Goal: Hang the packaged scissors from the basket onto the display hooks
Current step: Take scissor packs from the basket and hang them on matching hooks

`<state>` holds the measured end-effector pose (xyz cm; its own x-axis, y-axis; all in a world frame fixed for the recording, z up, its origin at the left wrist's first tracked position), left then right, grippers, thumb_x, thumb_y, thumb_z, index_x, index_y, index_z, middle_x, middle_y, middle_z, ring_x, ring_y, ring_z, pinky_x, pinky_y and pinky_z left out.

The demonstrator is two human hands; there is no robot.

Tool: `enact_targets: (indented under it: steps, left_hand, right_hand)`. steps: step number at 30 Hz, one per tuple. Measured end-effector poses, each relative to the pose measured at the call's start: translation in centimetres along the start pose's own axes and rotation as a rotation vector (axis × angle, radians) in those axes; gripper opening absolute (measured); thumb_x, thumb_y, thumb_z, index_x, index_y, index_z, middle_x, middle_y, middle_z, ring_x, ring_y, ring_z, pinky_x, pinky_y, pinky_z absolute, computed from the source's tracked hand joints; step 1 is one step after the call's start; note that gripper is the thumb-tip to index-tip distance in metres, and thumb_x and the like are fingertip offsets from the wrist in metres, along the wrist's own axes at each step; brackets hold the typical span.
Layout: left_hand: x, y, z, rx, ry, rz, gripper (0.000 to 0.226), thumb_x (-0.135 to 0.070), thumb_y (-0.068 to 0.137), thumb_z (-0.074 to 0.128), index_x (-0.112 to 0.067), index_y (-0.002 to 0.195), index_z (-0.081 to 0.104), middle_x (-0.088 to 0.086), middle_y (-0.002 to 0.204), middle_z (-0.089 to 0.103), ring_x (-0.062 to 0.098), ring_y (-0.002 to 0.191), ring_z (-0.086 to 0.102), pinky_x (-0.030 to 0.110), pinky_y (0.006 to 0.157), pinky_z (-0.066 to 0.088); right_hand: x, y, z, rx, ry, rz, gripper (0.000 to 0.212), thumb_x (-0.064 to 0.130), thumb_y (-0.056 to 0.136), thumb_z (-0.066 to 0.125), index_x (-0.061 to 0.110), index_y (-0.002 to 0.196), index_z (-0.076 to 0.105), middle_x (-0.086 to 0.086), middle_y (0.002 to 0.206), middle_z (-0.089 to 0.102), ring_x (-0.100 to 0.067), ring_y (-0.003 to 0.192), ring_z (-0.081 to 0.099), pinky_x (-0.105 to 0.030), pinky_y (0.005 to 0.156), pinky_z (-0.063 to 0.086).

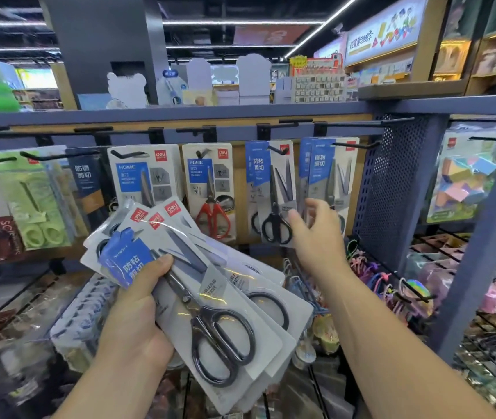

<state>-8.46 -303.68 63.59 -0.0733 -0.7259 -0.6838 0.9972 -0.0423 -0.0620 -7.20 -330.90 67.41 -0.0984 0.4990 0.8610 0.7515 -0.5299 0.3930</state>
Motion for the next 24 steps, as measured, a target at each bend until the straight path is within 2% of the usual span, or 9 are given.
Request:
enact_targets:
  steps: [1, 3, 5, 6, 9, 14, 16, 19, 24]
  left_hand:
    - [0.2, 0.0, 0.0, -0.009, -0.008, -0.007, 0.035, -0.014, 0.098, 0.065, -0.014, 0.132, 0.071, 0.01, 0.114, 0.079, 0.023, 0.088, 0.079, 0.045, 0.068, 0.067]
    - [0.6, 0.1, 0.2, -0.009, -0.023, -0.017, 0.036, -0.014, 0.095, 0.067, -0.013, 0.131, 0.071, 0.012, 0.115, 0.079, 0.025, 0.092, 0.079, 0.048, 0.073, 0.066]
    - [1.1, 0.4, 0.2, 0.007, -0.022, -0.004, 0.049, -0.015, 0.086, 0.074, -0.012, 0.134, 0.07, 0.014, 0.122, 0.077, 0.032, 0.106, 0.076, 0.051, 0.082, 0.064]
    - [1.3, 0.4, 0.2, 0.017, -0.017, 0.002, 0.058, -0.016, 0.08, 0.078, -0.012, 0.137, 0.069, 0.015, 0.125, 0.076, 0.034, 0.113, 0.074, 0.053, 0.086, 0.063]
    - [2.5, 0.3, 0.3, 0.008, -0.016, -0.012, 0.068, -0.016, 0.076, 0.083, -0.013, 0.141, 0.065, 0.017, 0.132, 0.072, 0.037, 0.118, 0.072, 0.055, 0.091, 0.062]
    - [3.9, -0.5, 0.5, -0.059, -0.036, -0.072, 0.042, -0.022, 0.091, 0.075, -0.018, 0.133, 0.071, 0.009, 0.108, 0.081, 0.026, 0.084, 0.08, 0.04, 0.059, 0.064]
    - [4.3, -1.2, 0.9, -0.053, -0.039, -0.09, 0.048, -0.032, 0.085, 0.08, -0.02, 0.13, 0.073, 0.008, 0.11, 0.081, 0.026, 0.087, 0.08, 0.041, 0.066, 0.064]
    - [4.5, -2.3, 1.3, -0.029, -0.029, -0.082, 0.062, -0.044, 0.069, 0.081, -0.019, 0.125, 0.074, 0.012, 0.115, 0.08, 0.029, 0.097, 0.079, 0.047, 0.083, 0.061]
    - [4.6, -3.7, 1.7, 0.043, -0.006, -0.097, 0.066, -0.038, 0.075, 0.077, -0.014, 0.136, 0.068, 0.013, 0.12, 0.078, 0.029, 0.101, 0.078, 0.044, 0.077, 0.064]
  right_hand:
    - [1.5, -1.8, -0.9, 0.015, 0.06, -0.058, 0.04, 0.046, 0.101, 0.061, 0.028, 0.136, 0.055, 0.006, 0.132, 0.057, -0.009, 0.118, 0.057, -0.035, 0.103, 0.047]
    - [4.3, -6.3, -1.8, 0.273, 0.156, -0.112, 0.042, 0.063, 0.088, 0.067, 0.041, 0.123, 0.06, 0.023, 0.116, 0.064, 0.007, 0.106, 0.06, -0.027, 0.091, 0.05]
    - [6.1, -10.8, -1.5, 0.579, -0.046, -0.15, 0.075, 0.079, 0.065, 0.076, 0.053, 0.13, 0.052, 0.038, 0.124, 0.054, 0.016, 0.114, 0.053, -0.018, 0.091, 0.046]
    - [6.3, -12.2, -1.6, 0.64, -0.195, -0.202, 0.091, 0.082, 0.057, 0.079, 0.059, 0.137, 0.043, 0.043, 0.131, 0.044, 0.017, 0.122, 0.047, -0.019, 0.096, 0.045]
    - [5.5, -13.3, -1.8, 0.575, -0.385, -0.272, 0.109, 0.081, 0.055, 0.083, 0.059, 0.148, 0.03, 0.043, 0.136, 0.03, 0.011, 0.129, 0.039, -0.03, 0.104, 0.045]
    - [4.3, -13.5, -2.5, 0.364, -0.196, -0.238, 0.08, 0.071, 0.056, 0.076, 0.046, 0.13, 0.063, 0.034, 0.123, 0.056, 0.009, 0.116, 0.054, -0.023, 0.096, 0.048]
    - [4.2, -13.9, -2.5, 0.285, -0.097, -0.222, 0.058, 0.062, 0.059, 0.073, 0.043, 0.113, 0.07, 0.029, 0.109, 0.064, 0.006, 0.106, 0.06, -0.017, 0.086, 0.048]
    - [4.5, -14.6, -2.1, 0.256, -0.003, -0.207, 0.036, 0.049, 0.067, 0.076, 0.037, 0.1, 0.072, 0.019, 0.097, 0.069, -0.002, 0.095, 0.065, -0.023, 0.08, 0.051]
    - [4.3, -15.1, -2.0, 0.182, 0.176, -0.141, 0.02, 0.025, 0.079, 0.085, 0.03, 0.091, 0.07, 0.017, 0.085, 0.071, -0.005, 0.082, 0.067, -0.018, 0.069, 0.051]
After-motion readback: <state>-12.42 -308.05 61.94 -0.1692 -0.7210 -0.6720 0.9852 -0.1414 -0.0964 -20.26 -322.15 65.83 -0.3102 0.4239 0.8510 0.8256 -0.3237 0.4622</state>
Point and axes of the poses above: each hand's wrist, its own y-axis towards the middle knuckle, its own z-axis out of the palm, x = y × z, the point moved 6 cm from there along y, towards the middle knuckle
